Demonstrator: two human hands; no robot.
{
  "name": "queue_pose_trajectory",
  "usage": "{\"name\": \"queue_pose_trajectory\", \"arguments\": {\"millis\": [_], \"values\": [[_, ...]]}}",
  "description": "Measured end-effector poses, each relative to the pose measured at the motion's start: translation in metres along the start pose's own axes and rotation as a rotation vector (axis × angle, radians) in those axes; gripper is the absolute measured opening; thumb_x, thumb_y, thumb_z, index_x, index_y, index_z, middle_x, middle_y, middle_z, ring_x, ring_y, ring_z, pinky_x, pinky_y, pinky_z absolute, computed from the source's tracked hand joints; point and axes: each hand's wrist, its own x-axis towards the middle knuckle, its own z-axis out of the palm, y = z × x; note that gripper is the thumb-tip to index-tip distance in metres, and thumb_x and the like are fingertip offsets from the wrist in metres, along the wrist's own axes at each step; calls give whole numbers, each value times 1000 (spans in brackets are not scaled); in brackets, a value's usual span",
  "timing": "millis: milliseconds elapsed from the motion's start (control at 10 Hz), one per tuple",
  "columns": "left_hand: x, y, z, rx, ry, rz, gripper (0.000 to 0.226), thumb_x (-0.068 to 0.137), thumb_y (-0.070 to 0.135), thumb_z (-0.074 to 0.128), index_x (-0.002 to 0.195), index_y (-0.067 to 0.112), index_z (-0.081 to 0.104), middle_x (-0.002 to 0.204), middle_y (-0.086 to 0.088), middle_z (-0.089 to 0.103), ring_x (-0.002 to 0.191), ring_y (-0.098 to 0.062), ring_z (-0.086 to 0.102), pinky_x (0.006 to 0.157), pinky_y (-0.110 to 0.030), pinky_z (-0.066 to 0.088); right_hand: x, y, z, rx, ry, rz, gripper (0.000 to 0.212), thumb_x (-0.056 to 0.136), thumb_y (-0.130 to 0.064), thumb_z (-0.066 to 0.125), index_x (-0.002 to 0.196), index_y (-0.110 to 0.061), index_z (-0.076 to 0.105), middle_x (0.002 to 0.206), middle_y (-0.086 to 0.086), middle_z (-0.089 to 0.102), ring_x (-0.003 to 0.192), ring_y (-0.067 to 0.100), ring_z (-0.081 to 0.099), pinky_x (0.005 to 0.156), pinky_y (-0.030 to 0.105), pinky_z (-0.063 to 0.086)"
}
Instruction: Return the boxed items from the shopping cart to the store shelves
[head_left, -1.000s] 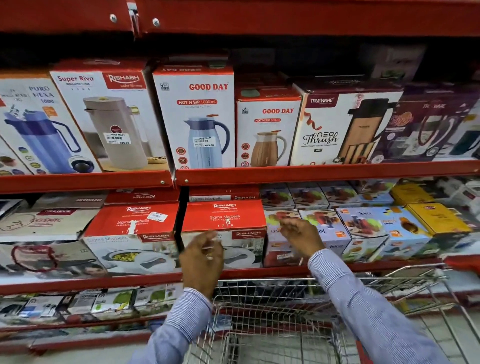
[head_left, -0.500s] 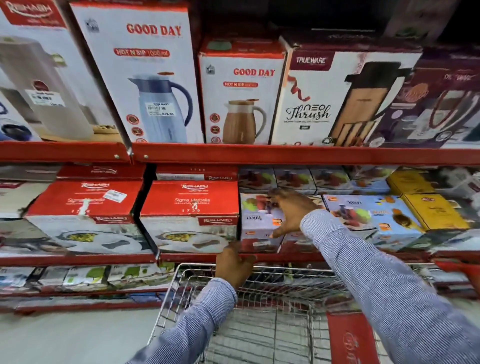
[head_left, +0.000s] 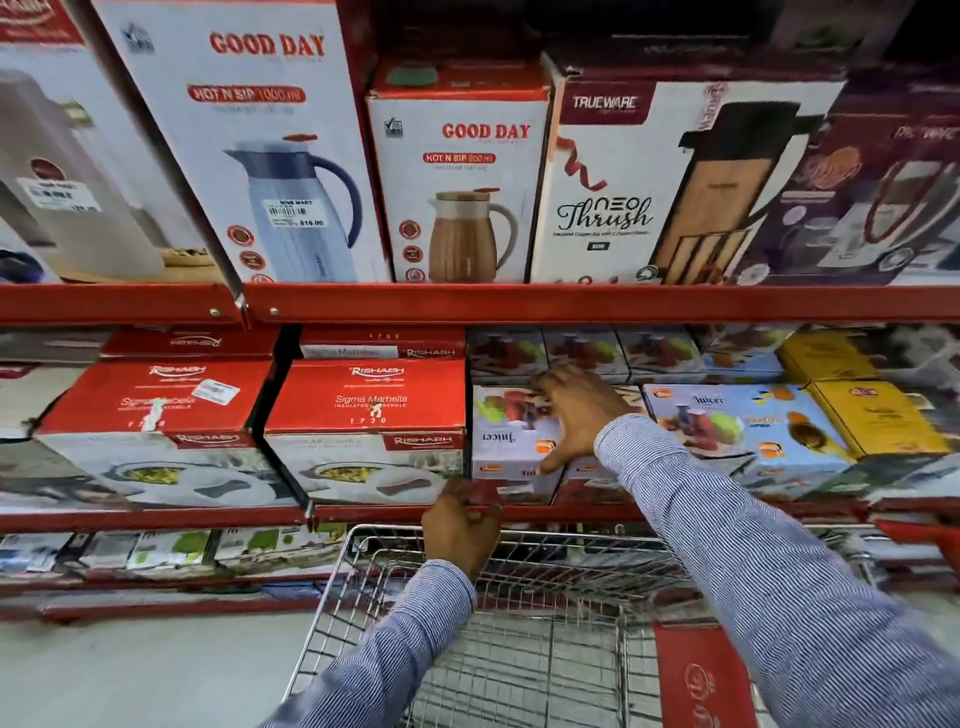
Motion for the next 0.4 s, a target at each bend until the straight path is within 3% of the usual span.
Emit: {"name": "queue_pose_trajectory", "arguments": {"millis": [100,200,300,400], "values": [[-2,-1,-3,6,-7,44,30,84,30,68,110,17,62,74,7,67,61,-5,60,77,-20,49,-6,-5,-3,-19,-9,17,121,44,-67,80,141,-10,34,144,10,43,130,29,41,111,38,33],[-2,-1,-6,49,-18,78,32,83,30,68,111,16,64,90,-2,77,74,-15,69,82,-25,54,-9,-10,-5,-35,-19,32,118,49,-66,79,143,-12,32,147,10,41,132,30,39,110,40,34],[-5,9,-16,144,23,214,21,84,28,64,99,15,70,90,-7,78,77,-23,73,79,-33,60,-14,-14,-9,-15,-49,43,112,54,-61,79,145,-16,30,151,8,37,137,30,36,112,42,34],[-9,27,-40,220,114,408,25,86,31,60,105,19,70,87,-1,78,70,-16,71,70,-35,63,-29,-14,-1,51,81,61,99,58,-59,78,142,-27,36,149,1,39,137,28,35,111,44,35]]}}
